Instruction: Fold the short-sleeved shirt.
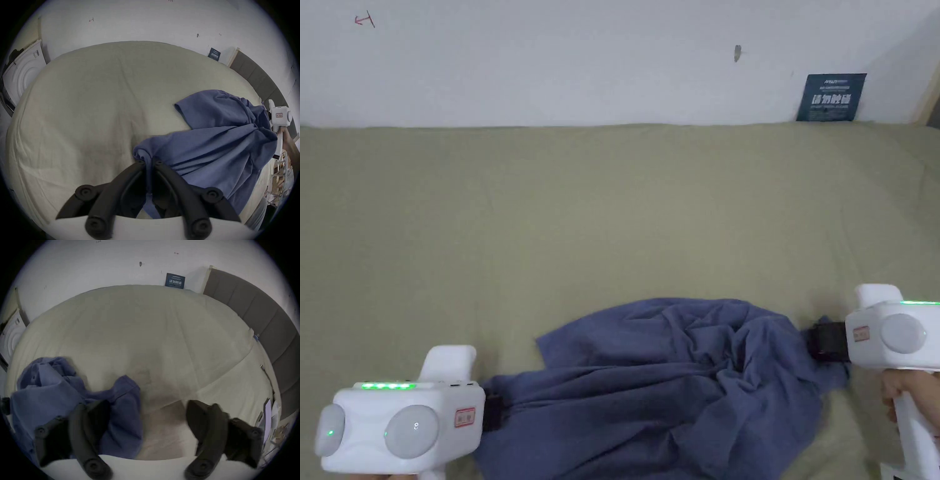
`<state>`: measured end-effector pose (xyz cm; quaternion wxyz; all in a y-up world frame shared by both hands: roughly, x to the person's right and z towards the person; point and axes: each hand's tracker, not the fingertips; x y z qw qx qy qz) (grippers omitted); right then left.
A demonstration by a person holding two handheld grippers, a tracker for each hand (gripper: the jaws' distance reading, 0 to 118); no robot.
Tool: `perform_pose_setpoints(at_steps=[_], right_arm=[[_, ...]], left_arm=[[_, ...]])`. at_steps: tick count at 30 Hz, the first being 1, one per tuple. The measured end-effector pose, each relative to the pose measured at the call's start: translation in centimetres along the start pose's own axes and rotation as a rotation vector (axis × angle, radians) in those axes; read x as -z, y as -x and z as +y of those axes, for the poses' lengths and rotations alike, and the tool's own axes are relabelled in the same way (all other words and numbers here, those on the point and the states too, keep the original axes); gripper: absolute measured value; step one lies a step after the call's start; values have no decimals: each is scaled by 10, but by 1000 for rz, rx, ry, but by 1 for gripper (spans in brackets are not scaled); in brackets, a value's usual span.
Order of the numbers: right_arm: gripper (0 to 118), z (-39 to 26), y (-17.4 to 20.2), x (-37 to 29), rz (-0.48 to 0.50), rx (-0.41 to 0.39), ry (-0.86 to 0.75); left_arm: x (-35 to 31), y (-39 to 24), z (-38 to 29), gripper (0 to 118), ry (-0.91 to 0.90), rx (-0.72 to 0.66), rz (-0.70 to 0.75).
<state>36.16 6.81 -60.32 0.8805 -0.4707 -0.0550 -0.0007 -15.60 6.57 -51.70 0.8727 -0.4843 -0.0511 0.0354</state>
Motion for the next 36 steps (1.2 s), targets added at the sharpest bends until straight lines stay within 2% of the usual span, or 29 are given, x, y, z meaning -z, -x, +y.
perform_pose_setpoints(at_steps=[1, 2, 3, 4, 7, 11, 14, 17, 20, 24, 29, 36], right_arm=[[82, -2, 6, -13, 46, 25, -15], [56, -2, 9, -21, 31, 21, -28], [18, -1, 11, -32, 30, 5, -35], [2, -3, 12, -43, 36, 6, -41], [2, -7, -4, -61, 46, 16, -112], [2, -6, -14, -133, 30, -33, -214], [2, -11, -19, -187, -3, -64, -306], [2, -10, -32, -226, 48, -15, -323], [2, -7, -32, -266, 51, -21, -401], [2, 14, -33, -308, 75, 39, -485], [2, 47, -23, -347, 80, 70, -585], [2, 111, 3, -359, 23, 45, -636]], left_arm=[[1, 1, 0, 5, -1, -2, 2], [1, 1, 1, 5, -1, -3, 4], [1, 2, 3, 5, 2, -1, 7], [-3, 0, 5, 5, 12, 3, 9], [-28, 7, 15, 5, 39, 2, 1], [-92, 27, 22, 5, -75, -14, 28], [-155, 32, 22, 5, -156, 13, 126], [-212, 45, 25, 5, -218, 12, 167], [-263, 53, 31, 5, -296, -7, 223], [-319, 58, 48, 5, -381, -50, 229], [-358, 48, 80, 5, -449, -19, 340], [-376, 42, 144, 5, -547, -73, 405]])
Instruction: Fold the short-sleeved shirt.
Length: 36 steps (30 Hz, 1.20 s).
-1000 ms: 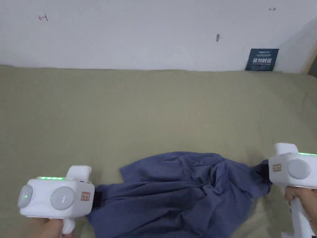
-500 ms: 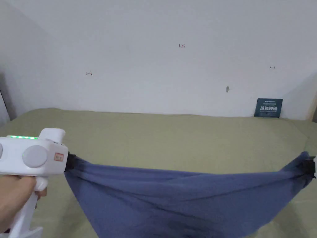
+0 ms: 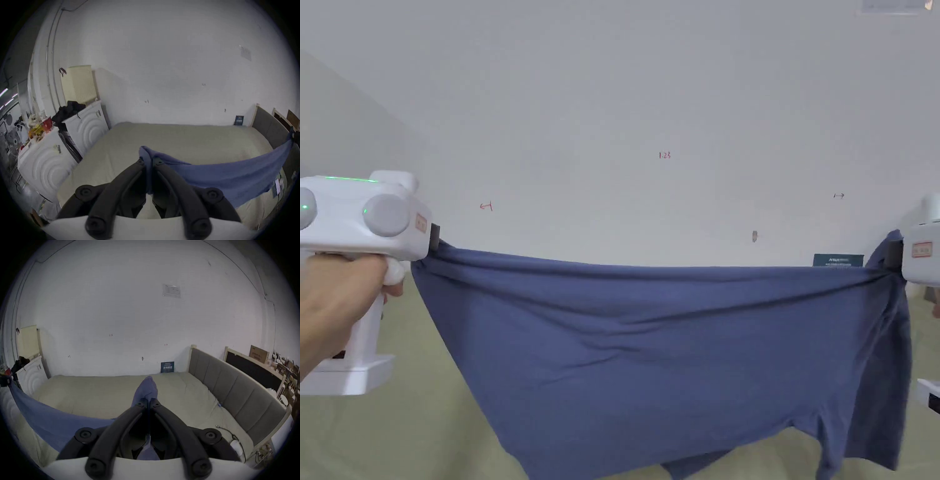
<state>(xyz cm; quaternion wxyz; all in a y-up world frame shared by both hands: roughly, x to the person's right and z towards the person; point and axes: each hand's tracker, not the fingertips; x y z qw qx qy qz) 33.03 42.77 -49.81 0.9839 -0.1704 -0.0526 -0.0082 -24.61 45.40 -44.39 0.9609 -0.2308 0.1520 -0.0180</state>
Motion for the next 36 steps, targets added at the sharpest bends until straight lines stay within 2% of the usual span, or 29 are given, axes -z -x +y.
perform_pose_setpoints(at_steps=[10, 13, 18, 23, 28, 32, 36], right_arm=[[2, 55, 30, 85, -31, -28, -28], [2, 70, 42, 131, -32, -28, -30], [2, 64, 56, 189, -61, -26, -11], [2, 25, 69, 238, -74, -67, 38], [2, -43, 75, 281, -102, -97, 118], [2, -89, 74, 298, -109, -111, 170], [2, -117, 69, 295, -104, -90, 211]], left_arm=[[89, -22, 63, 5, -41, 12, 89], [122, -31, 75, 5, -46, 12, 103], [177, -45, 81, 5, -44, 7, 118], [246, -64, 48, 5, 19, 48, 177], [301, -80, -14, 5, 99, 77, 146], [322, -88, -59, 5, 147, 99, 134], [318, -90, -92, 5, 186, 113, 114]])
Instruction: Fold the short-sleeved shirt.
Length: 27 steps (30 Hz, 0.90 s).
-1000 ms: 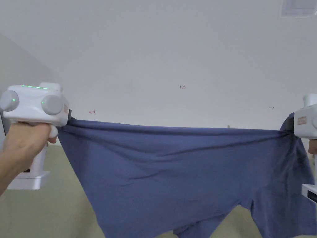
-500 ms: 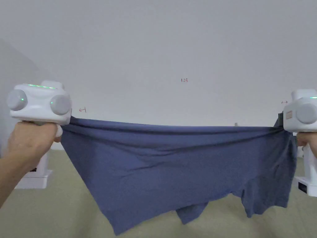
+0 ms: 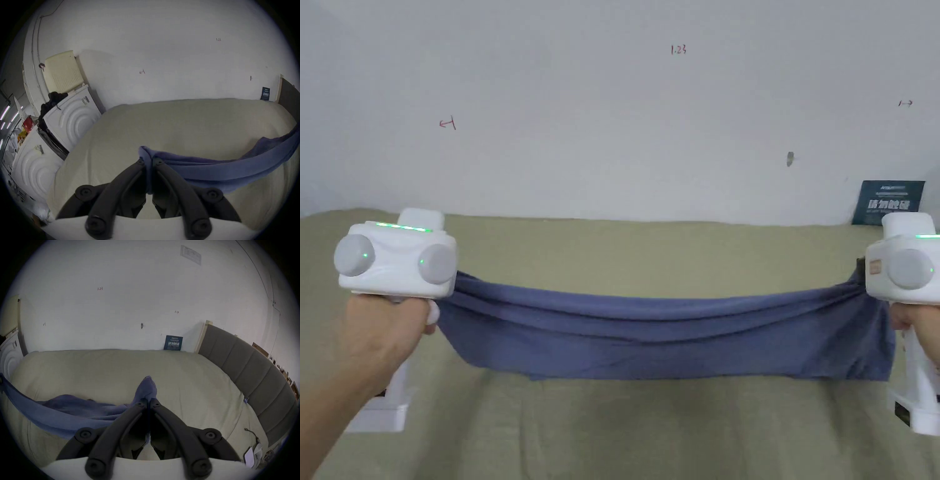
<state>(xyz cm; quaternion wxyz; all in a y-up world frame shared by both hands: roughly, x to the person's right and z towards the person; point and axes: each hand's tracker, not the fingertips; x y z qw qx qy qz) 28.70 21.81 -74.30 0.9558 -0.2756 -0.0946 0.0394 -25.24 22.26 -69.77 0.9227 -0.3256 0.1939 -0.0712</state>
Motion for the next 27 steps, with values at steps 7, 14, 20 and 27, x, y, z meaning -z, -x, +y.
perform_pose_setpoints(at_steps=[7, 14, 20, 27], right_arm=[[2, -36, -24, -63, 34, -21, 16], [2, -112, -70, -166, 94, 41, 47], [2, -191, -107, -238, 111, 30, 96], [2, -284, -128, -296, 106, 5, 173]], left_arm=[[-53, 19, -39, 5, 16, 26, -46], [-146, 68, -112, 5, 33, 24, -127], [-221, 92, -200, 5, 80, 32, -199], [-265, 108, -291, 5, 173, -30, -279]])
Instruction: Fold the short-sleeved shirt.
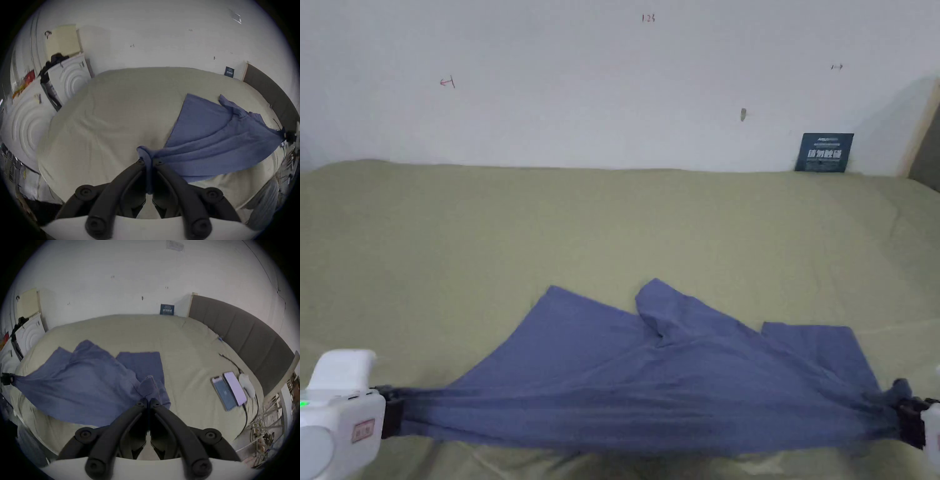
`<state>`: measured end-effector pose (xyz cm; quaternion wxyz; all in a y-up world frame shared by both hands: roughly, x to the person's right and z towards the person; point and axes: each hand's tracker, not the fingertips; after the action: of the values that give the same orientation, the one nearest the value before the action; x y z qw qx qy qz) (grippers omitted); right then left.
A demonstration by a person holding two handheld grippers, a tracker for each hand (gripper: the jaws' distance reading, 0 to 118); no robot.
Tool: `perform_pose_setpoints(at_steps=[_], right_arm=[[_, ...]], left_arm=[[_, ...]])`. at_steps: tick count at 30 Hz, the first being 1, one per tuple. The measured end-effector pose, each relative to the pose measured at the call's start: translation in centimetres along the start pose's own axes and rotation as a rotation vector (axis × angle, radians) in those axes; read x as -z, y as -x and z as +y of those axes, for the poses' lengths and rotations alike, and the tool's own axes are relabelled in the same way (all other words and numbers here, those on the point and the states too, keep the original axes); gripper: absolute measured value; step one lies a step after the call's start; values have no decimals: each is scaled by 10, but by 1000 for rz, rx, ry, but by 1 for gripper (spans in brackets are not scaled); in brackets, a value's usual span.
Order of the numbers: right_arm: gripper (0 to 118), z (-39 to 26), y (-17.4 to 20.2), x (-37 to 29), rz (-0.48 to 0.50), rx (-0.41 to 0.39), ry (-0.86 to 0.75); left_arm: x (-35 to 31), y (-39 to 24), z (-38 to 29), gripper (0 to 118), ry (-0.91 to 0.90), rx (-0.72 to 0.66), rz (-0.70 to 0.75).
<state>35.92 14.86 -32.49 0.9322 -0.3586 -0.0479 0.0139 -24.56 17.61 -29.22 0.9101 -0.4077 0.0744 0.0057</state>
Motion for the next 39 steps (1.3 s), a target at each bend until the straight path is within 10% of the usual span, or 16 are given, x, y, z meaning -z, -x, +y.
perform_pose_setpoints(at_steps=[13, 16, 17, 18, 19, 22, 27, 28, 30, 39], right_arm=[[3, -37, -2, 36, -14, 18, 122], [71, -35, 2, 30, -35, 9, 112], [110, -33, 4, 26, -61, -4, 99], [118, -32, 5, 22, -54, 1, 82], [113, -28, 8, 15, -45, 3, 63], [111, -18, 29, -6, 0, -12, -16], [102, -10, 84, -26, 130, -35, -83], [82, -12, 96, -30, 155, -50, -98], [0, -17, 123, -36, 137, -75, -124], [0, -38, 190, -35, 238, -151, -92]], left_arm=[[35, 11, -37, 5, 85, -81, -10], [34, 11, -35, 5, 90, -84, -22], [32, 11, -36, 21, 87, -81, -24], [29, 11, -35, 57, 78, -79, -23], [26, 12, -33, 100, 71, -83, -27], [20, 13, -34, 118, 45, -85, 3], [3, 14, -43, 92, -10, -105, 4], [0, 15, -46, 77, -12, -109, -7], [-5, 21, -48, 0, -12, -110, -3], [18, 62, -62, 0, 67, -174, -95]])
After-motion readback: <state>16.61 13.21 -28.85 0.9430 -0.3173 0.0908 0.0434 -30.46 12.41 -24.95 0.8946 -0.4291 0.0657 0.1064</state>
